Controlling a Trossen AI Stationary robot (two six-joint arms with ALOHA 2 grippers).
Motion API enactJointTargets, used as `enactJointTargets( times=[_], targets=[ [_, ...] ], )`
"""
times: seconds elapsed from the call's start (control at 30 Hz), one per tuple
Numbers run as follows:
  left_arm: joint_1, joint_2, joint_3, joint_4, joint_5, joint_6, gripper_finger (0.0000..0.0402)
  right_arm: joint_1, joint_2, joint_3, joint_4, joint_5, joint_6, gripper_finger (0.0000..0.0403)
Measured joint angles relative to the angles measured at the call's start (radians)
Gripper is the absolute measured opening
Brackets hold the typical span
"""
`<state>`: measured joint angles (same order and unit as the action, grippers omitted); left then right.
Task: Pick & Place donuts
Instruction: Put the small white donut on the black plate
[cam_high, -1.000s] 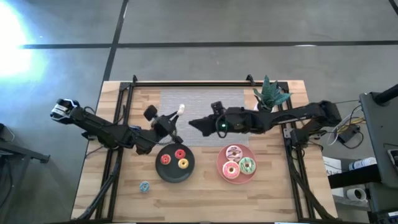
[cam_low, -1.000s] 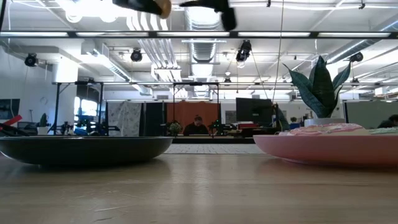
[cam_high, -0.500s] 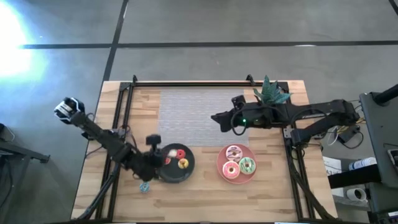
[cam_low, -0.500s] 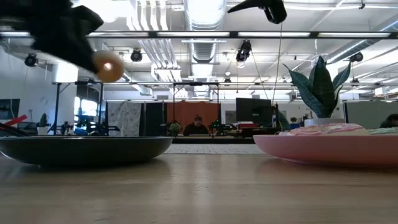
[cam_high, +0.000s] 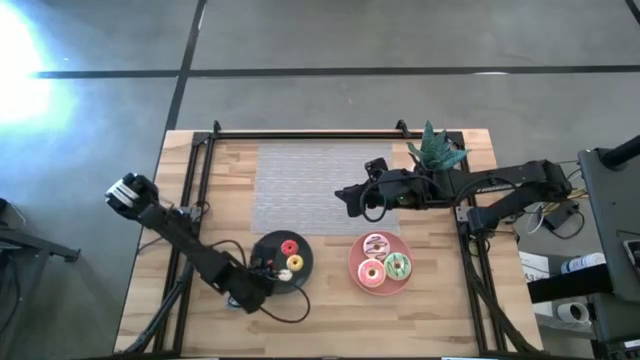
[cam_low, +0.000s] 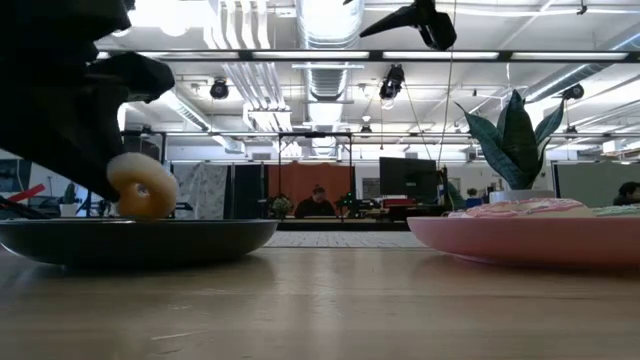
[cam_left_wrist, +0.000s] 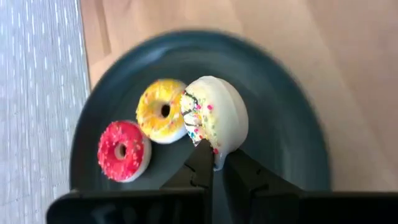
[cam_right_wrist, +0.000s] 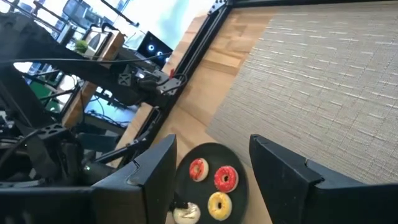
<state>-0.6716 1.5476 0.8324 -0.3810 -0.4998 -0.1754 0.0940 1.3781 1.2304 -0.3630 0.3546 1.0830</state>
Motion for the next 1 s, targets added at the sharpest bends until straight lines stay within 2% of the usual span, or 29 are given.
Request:
enactJointTargets(
  times=[0.2, 0.4, 0.57, 0.87, 1.0],
  targets=[
    [0.005, 0.053, 0.0, 0.007, -0.005, 0.029, 0.0, 0.0, -0.006, -0.001, 0.0, -0.006, -0.017, 0.0194],
    [0.004, 0.114, 0.009, 0.006, -0.062, 0.197, 0.0, 0.0, -0.003, -0.003, -0.002, -0.019, -0.021, 0.0194],
    [0.005, 0.134, 0.035, 0.004, -0.082, 0.159, 0.0004, 0.004, -0.003, -0.004, -0.005, -0.023, -0.03, 0.0194],
    [0.006, 0.137, 0.071, -0.005, -0.071, 0.098, 0.0097, 0.007, -0.003, -0.004, -0.006, -0.023, -0.036, 0.0194],
    [0.006, 0.134, 0.097, -0.085, -0.05, 0.072, 0.0122, 0.008, -0.002, -0.004, -0.006, -0.023, -0.036, 0.0194]
  ],
)
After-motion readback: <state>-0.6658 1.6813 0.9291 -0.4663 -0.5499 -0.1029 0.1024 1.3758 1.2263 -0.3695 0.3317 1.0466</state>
